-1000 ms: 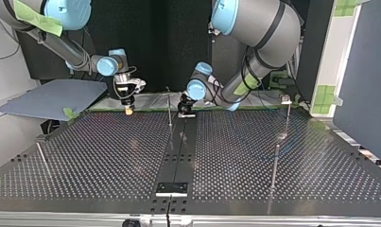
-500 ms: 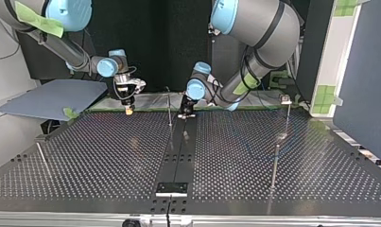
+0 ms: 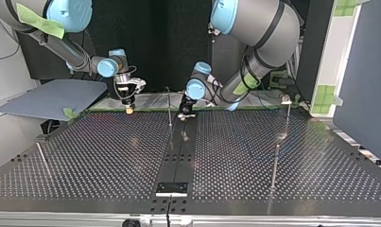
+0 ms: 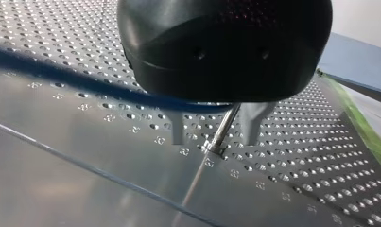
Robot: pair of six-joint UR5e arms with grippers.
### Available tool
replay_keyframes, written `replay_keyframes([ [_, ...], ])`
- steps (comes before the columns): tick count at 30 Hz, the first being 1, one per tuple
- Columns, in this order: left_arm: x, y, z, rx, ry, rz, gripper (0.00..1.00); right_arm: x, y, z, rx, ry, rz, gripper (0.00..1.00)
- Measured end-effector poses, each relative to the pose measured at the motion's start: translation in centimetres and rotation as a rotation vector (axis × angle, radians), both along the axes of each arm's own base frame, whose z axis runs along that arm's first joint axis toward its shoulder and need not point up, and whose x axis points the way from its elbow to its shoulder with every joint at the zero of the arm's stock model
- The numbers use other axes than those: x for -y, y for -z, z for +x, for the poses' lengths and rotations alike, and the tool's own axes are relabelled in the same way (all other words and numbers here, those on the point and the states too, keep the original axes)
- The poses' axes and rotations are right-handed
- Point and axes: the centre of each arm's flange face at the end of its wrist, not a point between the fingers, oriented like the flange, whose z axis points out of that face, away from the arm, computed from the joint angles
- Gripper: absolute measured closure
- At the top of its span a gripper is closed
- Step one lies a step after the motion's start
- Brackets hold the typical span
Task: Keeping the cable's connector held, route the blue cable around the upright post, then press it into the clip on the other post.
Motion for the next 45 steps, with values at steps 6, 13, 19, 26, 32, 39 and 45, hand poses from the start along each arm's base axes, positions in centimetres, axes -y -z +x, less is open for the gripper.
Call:
replay_keyframes([
  [6,-0.2,0.3,-0.6,-0.020,0.001,0.069,0.00,0.1,0.0,-0.1,0.000,0.002,0.001,1.00],
  [13,-0.5,0.8,-1.4,-0.053,0.019,0.160,0.00,0.2,0.0,-0.2,-0.002,0.003,0.007,1.00],
  [19,-0.2,0.3,-2.6,-0.076,0.039,0.238,0.00,0.2,0.0,-0.3,-0.004,0.005,0.012,1.00],
  [26,1.1,-0.7,-4.0,-0.077,0.049,0.264,0.00,0.4,0.1,-0.7,-0.004,0.012,0.015,1.00],
  [32,2.0,-1.4,-5.6,-0.065,0.065,0.260,0.00,0.5,0.1,-1.0,-0.005,0.016,0.017,1.00],
  [39,2.0,-1.9,-7.6,-0.063,0.083,0.267,0.00,0.6,0.1,-1.1,-0.005,0.018,0.018,1.00],
  [45,2.3,-1.3,-9.0,-0.073,0.104,0.277,0.00,0.5,0.1,-1.1,-0.006,0.018,0.021,1.00],
])
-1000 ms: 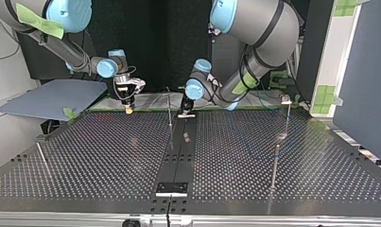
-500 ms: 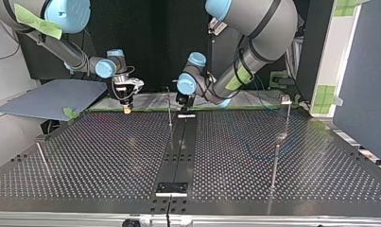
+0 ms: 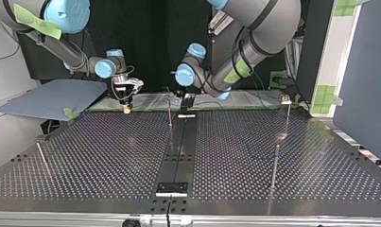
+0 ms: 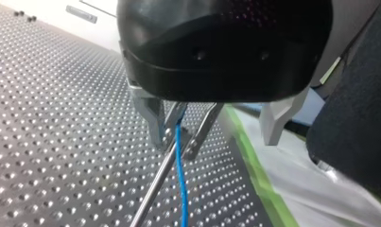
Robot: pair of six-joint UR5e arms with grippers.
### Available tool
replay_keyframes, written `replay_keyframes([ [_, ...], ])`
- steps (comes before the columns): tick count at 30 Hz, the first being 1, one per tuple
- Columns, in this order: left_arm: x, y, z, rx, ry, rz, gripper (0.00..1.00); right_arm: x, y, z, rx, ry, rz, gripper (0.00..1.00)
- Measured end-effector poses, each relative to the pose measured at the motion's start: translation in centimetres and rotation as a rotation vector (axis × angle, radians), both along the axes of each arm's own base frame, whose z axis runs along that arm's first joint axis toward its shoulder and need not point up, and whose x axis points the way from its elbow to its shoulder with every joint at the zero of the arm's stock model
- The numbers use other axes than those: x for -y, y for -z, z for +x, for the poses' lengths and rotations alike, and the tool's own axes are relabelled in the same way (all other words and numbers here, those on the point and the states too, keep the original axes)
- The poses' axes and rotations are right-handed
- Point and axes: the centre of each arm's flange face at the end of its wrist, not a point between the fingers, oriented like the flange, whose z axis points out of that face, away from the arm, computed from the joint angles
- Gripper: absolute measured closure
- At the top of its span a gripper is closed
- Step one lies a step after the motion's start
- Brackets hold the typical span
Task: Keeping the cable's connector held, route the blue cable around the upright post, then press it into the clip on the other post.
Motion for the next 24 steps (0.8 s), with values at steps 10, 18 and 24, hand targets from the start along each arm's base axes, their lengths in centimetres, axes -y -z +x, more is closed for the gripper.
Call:
replay_keyframes([
  [10,1.02,-0.02,-0.70,0.021,0.018,-0.013,0.00,-0.01,0.02,-0.01,0.000,0.000,0.001,1.00],
  [18,1.01,-0.03,-0.70,0.022,0.012,-0.014,0.00,0.00,0.04,-0.01,0.000,0.000,0.001,1.00],
  [24,0.96,0.00,-0.69,0.022,0.007,-0.012,0.00,0.01,0.03,-0.01,0.000,0.001,0.001,1.00],
])
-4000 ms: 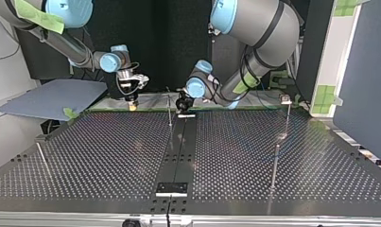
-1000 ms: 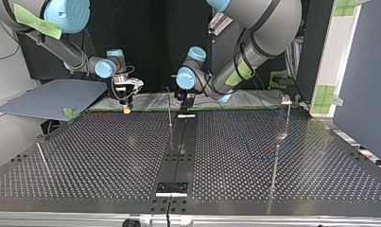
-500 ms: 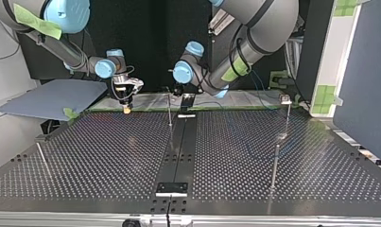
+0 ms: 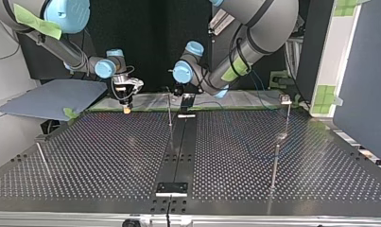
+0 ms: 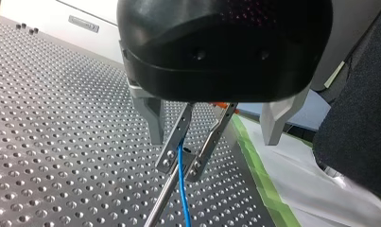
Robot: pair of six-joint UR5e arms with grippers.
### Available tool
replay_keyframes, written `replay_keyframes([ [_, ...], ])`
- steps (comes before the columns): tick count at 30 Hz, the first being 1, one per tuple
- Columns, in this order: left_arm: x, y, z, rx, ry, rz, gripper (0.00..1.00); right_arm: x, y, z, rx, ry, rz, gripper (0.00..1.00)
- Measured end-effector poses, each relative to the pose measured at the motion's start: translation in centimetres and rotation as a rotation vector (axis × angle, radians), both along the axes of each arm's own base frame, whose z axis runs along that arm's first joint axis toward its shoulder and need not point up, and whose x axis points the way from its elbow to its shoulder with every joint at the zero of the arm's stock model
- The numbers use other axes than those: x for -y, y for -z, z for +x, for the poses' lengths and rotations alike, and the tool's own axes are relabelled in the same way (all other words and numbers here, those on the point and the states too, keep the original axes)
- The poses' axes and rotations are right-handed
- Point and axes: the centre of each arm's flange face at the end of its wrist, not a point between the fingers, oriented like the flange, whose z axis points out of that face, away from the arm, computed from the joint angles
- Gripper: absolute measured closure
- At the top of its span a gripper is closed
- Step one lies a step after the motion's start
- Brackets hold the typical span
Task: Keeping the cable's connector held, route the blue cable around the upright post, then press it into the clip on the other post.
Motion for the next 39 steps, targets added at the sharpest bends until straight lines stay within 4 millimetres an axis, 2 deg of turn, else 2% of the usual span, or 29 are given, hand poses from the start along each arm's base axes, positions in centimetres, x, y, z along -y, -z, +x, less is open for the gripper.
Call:
replay_keyframes([
  [39,0.48,-0.88,-0.05,0.014,0.016,-0.015,0.00,0.01,0.03,0.01,0.002,0.000,-0.001,1.00],
])
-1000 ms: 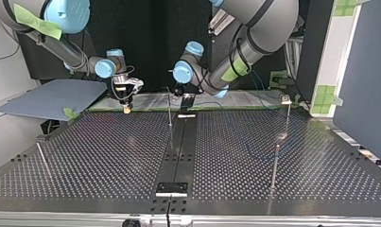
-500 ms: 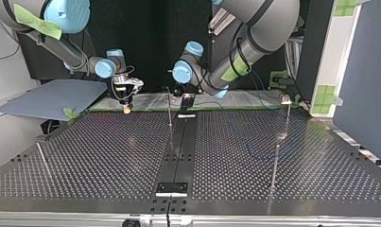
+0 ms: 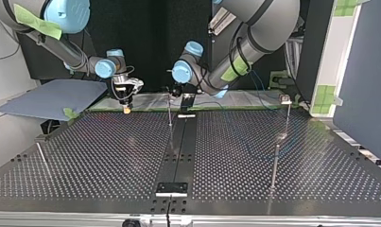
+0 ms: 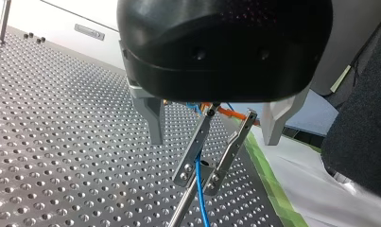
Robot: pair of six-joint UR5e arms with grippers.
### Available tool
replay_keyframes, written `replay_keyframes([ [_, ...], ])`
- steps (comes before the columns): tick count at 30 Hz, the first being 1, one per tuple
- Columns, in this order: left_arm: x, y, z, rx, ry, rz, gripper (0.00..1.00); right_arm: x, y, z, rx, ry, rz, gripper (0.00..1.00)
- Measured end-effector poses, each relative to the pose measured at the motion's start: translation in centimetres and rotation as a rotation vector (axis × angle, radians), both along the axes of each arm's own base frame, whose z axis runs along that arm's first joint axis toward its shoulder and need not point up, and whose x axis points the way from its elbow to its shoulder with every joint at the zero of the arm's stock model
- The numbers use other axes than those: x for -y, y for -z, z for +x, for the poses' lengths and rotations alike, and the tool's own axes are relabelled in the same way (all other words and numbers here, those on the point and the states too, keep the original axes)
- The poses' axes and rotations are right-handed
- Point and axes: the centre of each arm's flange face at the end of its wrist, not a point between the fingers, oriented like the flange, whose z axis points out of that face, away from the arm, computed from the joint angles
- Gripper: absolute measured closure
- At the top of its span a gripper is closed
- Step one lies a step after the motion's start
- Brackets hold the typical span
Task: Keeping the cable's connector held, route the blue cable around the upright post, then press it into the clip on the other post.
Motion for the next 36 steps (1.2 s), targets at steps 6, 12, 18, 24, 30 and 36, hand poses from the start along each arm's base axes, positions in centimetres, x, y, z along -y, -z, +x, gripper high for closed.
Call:
replay_keyframes([
  [6,0.0,0.0,0.0,0.000,0.001,0.000,0.00,0.1,0.0,-0.1,0.000,0.002,0.000,1.00],
  [12,0.0,0.0,0.0,0.000,0.001,0.000,0.00,0.1,0.0,-0.3,-0.001,0.005,0.002,1.00],
  [18,0.0,0.0,0.0,0.000,0.000,0.000,0.00,0.1,0.0,-0.3,-0.002,0.005,0.003,1.00],
  [24,0.0,0.0,0.0,0.001,0.000,0.000,0.00,0.2,0.0,-0.4,-0.002,0.007,0.003,1.00],
  [30,0.4,-1.4,-1.2,0.023,0.005,-0.016,0.00,0.2,0.0,-0.5,-0.002,0.008,0.002,1.00],
  [36,0.2,-3.8,-2.6,0.066,-0.027,-0.073,0.00,0.3,0.0,-0.6,-0.003,0.009,0.005,1.00],
])
